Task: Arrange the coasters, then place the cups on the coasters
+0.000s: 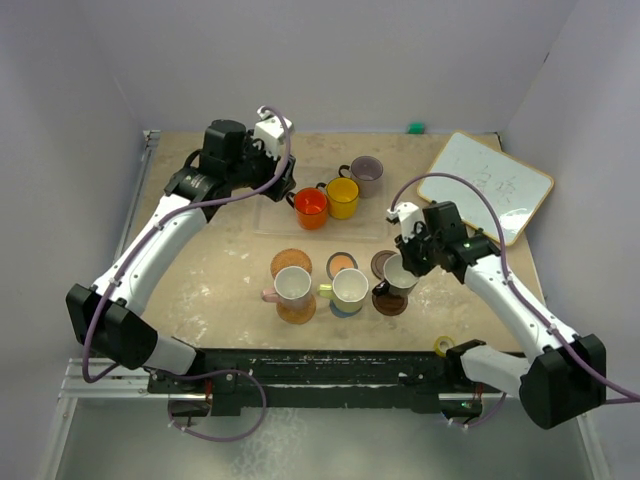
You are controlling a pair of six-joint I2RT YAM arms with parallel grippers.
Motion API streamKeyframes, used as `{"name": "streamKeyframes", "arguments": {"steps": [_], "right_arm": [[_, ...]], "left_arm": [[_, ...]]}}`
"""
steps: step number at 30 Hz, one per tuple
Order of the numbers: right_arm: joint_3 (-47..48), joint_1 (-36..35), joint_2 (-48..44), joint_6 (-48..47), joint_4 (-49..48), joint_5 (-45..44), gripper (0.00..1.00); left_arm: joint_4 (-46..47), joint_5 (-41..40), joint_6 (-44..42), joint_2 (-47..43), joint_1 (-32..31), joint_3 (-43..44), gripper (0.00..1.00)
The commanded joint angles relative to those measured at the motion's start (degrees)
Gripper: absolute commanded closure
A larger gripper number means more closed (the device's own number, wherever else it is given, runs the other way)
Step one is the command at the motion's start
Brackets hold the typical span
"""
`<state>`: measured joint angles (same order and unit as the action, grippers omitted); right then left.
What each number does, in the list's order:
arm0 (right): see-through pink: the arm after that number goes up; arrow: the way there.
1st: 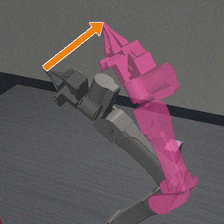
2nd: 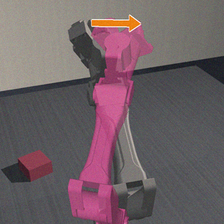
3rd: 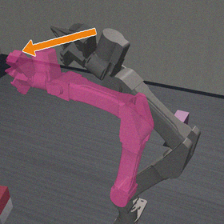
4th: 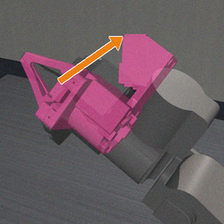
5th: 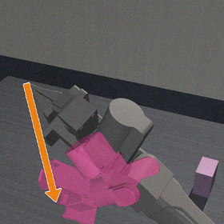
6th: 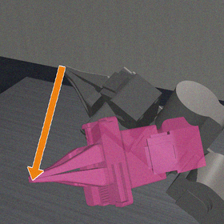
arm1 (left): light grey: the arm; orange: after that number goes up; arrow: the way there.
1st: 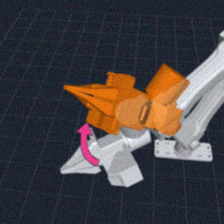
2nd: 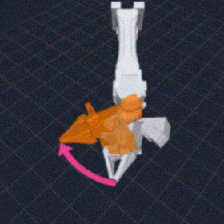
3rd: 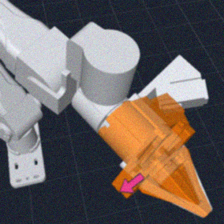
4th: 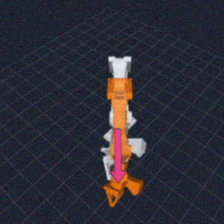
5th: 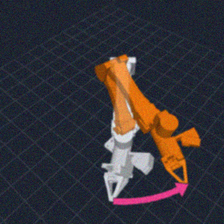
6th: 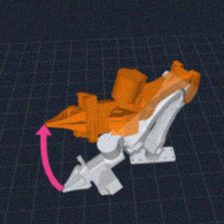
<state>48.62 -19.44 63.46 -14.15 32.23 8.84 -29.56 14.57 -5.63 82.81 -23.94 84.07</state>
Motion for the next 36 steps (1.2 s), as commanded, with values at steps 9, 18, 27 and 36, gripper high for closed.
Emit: {"name": "streamKeyframes", "arguments": {"steps": [9,18,27,36], "right_arm": [[-1.44,-0.03,1.0,-3.19,-4.45,8.3,1.0],[-2.42,0.0,3.39,-4.94,-5.05,9.37,1.0],[-2.67,0.0,3.25,-5.0,-5.33,9.27,0.98],[-1.4,-0.07,3.86,-6.06,-3.15,7.33,0.85]], "left_arm": [[2.93,0.45,-0.55,-1.03,0.37,0.13,0.34],[2.82,0.96,-0.6,-0.84,0.46,0.42,0.34],[2.59,0.96,-0.63,-1.11,0.47,0.31,0.34],[2.58,0.83,-0.73,-1.04,0.47,0.41,0.34]]}}
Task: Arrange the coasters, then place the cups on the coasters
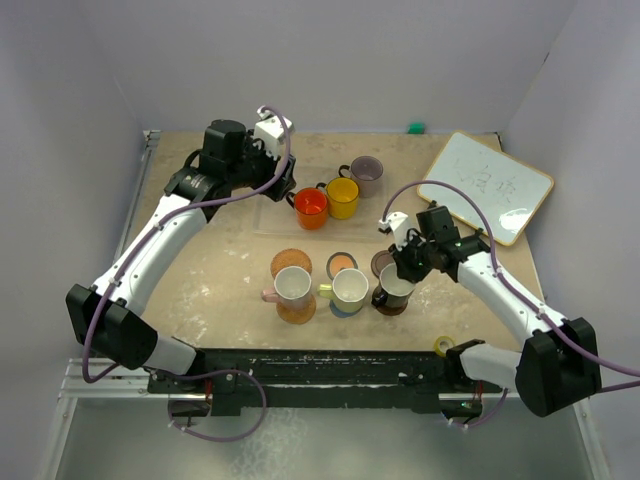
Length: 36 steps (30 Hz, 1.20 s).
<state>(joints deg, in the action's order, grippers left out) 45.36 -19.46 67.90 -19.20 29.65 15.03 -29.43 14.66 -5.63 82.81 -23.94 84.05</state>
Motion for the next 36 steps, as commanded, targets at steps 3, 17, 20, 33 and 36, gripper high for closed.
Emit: {"name": "streamKeyframes", "arguments": {"steps": [3,17,20,33,36], "right_arm": [[2.41,-0.04,-0.34,-1.46,0.31,0.8,0.8],[7.69,-0.04,2.29,-8.97,6.26,1.33,0.46],[9.8,-0.26,3.24,-12.83,8.49,2.46,0.4],[16.87,-3.7,8.75,-18.03,14.79,1.36,0.56],[16.86,-4.11,9.13,-18.03,14.78,0.87,0.6]], "left_arm": [[2.45,0.73,-0.77,-0.99,0.4,0.41,0.34],[2.4,0.59,-0.79,-0.89,0.48,0.48,0.34],[2.28,0.64,-0.92,-1.09,0.43,0.48,0.34],[2.1,0.11,-1.27,-1.59,0.4,0.27,0.34],[2.1,0.06,-1.38,-1.6,0.4,0.12,0.34]]}}
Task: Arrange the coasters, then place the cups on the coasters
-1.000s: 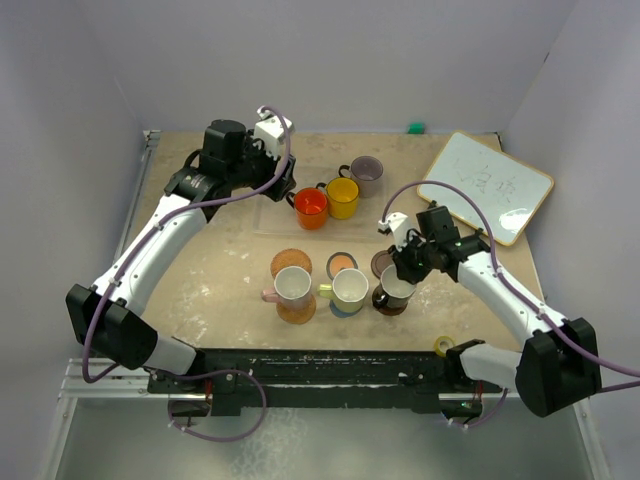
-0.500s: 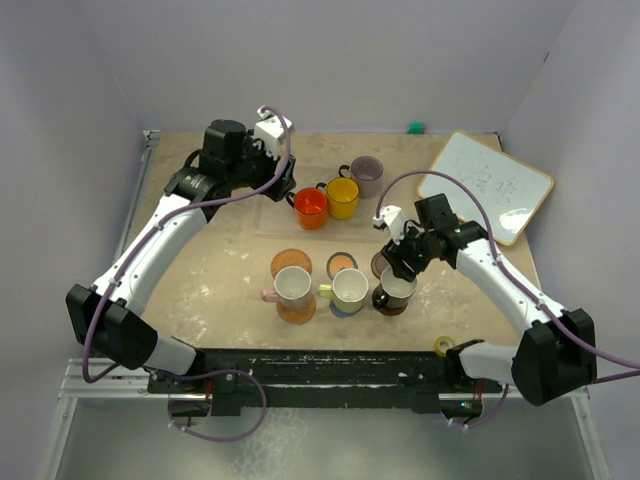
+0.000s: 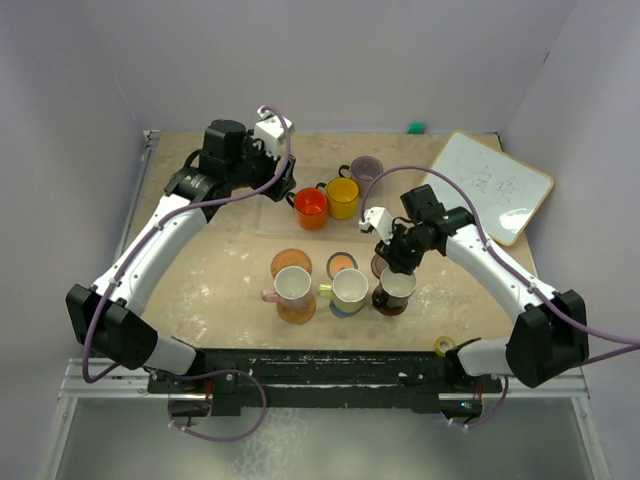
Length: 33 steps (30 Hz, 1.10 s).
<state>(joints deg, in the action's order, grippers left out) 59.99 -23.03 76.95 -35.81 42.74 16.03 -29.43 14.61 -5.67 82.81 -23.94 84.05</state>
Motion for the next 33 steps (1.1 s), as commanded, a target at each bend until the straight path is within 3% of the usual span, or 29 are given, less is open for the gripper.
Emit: {"name": "streamKeyframes", "arguments": {"steps": [1,15,33], "right_arm": [[2.17,-0.59,0.25,-1.41,1.85,-0.42,0.61],[-0.26,-0.64,-3.39,2.52,1.59,-2.67,0.77],[-2.15,-0.65,-5.48,6.83,2.26,-4.11,0.84]], "left_arm": [[2.1,0.07,-1.33,-1.57,0.37,0.1,0.34],[2.36,-0.17,-1.58,-2.21,0.46,-0.47,0.34],[2.54,-0.22,-1.44,-3.44,0.43,-1.08,0.34]]}}
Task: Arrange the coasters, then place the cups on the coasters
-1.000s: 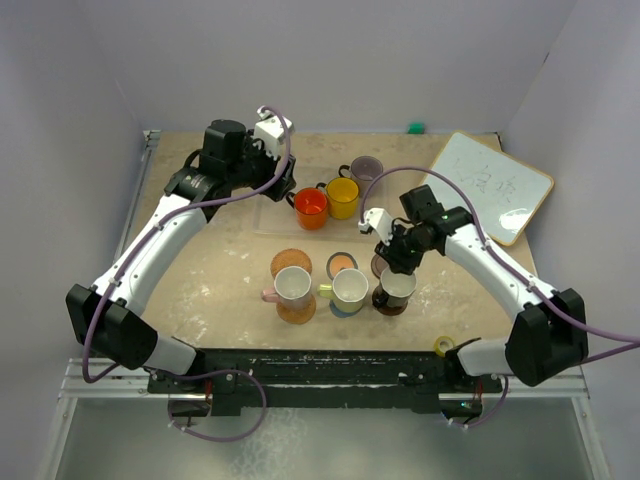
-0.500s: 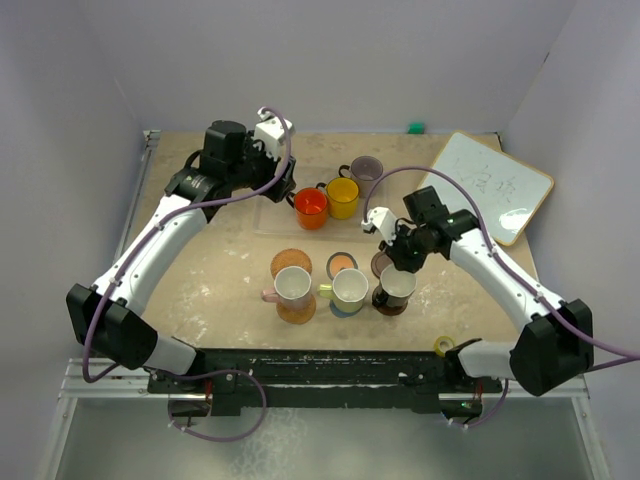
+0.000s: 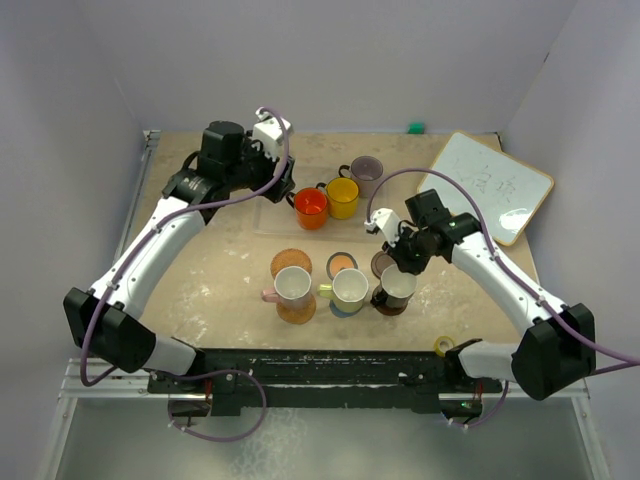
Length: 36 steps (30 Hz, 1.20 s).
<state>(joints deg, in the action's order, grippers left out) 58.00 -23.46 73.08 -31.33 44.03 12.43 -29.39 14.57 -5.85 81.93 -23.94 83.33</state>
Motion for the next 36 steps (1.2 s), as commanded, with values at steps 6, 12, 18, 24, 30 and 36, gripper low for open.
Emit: {"name": "streamKeyframes", "arguments": {"steps": [6,12,18,24,30,36], "right_arm": [[-0.17,-0.24,-1.8,5.94,1.75,-1.12,0.89],[-0.17,-0.25,-1.54,9.65,1.83,-1.63,0.93],[-0.17,-0.25,-1.67,10.32,1.71,-3.12,0.94],[-0.17,-0.21,-1.58,10.46,1.74,-4.37,0.93],[-0.17,-0.24,-1.31,9.4,2.72,-5.58,0.84],[1.03,-0.22,-2.64,8.2,3.61,-6.24,0.68]], "left_arm": [[2.74,-0.15,-1.23,-3.08,0.43,-0.68,0.33],[2.84,0.14,-1.27,-2.99,0.44,-0.6,0.33],[2.8,0.2,-1.25,-3.07,0.45,-0.71,0.33],[2.92,0.11,-1.24,-3.49,0.45,-1.17,0.33],[3.02,-0.05,-1.24,-3.6,0.41,-1.26,0.33],[3.17,-0.33,-1.55,-3.18,0.42,-1.2,0.33]]}}
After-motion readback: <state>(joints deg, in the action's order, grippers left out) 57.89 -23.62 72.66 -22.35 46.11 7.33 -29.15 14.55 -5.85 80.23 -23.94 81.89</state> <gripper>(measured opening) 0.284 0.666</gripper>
